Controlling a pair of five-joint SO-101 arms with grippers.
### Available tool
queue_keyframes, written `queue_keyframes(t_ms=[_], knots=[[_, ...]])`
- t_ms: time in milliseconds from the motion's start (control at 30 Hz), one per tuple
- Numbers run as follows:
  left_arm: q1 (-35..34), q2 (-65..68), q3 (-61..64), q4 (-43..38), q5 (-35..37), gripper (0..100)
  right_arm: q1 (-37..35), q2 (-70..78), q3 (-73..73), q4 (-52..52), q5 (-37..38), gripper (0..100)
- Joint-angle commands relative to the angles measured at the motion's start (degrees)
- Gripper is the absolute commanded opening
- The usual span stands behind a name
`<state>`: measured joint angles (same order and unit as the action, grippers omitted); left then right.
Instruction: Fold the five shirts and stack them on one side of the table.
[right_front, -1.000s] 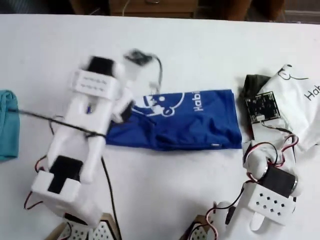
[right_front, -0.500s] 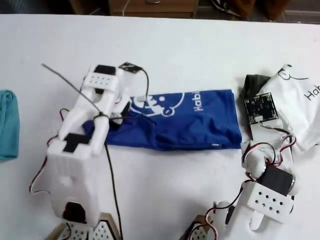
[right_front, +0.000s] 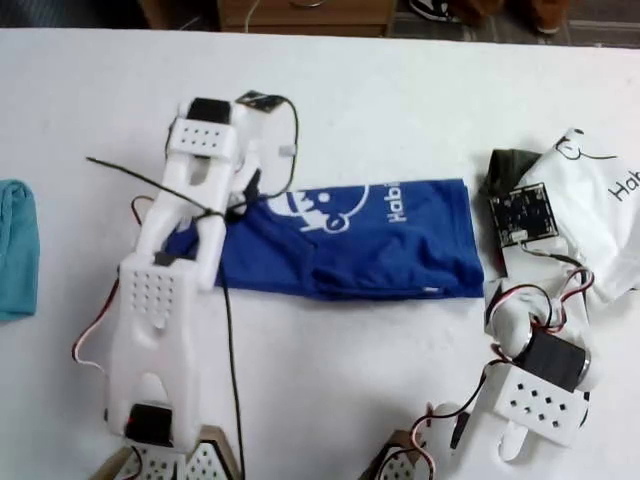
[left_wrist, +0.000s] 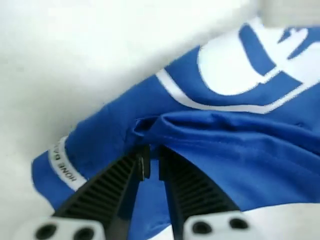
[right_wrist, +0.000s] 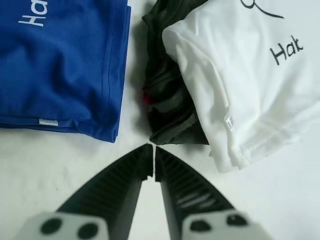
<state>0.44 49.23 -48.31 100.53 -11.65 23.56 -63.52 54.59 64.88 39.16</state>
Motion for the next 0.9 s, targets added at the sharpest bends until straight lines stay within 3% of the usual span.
queue_keyframes(t_ms=[0,200,333,500,667,867], knots=[[-0.4,-0.2,-4.3,1.9,0.2,6,-0.4,-0.3,-0.4,-1.1,0.1,1.9],[-3.3,-1.4,-6.5,1.8,2.6,10,-0.4,-0.3,-0.4,-1.1,0.2,1.9],[-12.9,-5.6,-10.9,1.8,11.5,19,-0.4,-0.3,-0.1,-1.1,0.4,1.9],[-23.7,-9.3,-11.3,1.9,7.7,19,-0.5,-0.3,2.1,-2.7,0.5,1.9],[-30.8,-10.5,2.6,2.0,7.1,19,-1.7,-0.2,5.7,-5.9,0.2,1.9],[-31.6,-14.4,21.8,2.0,2.9,19,-5.6,7.3,1.8,-6.1,-1.4,1.9]])
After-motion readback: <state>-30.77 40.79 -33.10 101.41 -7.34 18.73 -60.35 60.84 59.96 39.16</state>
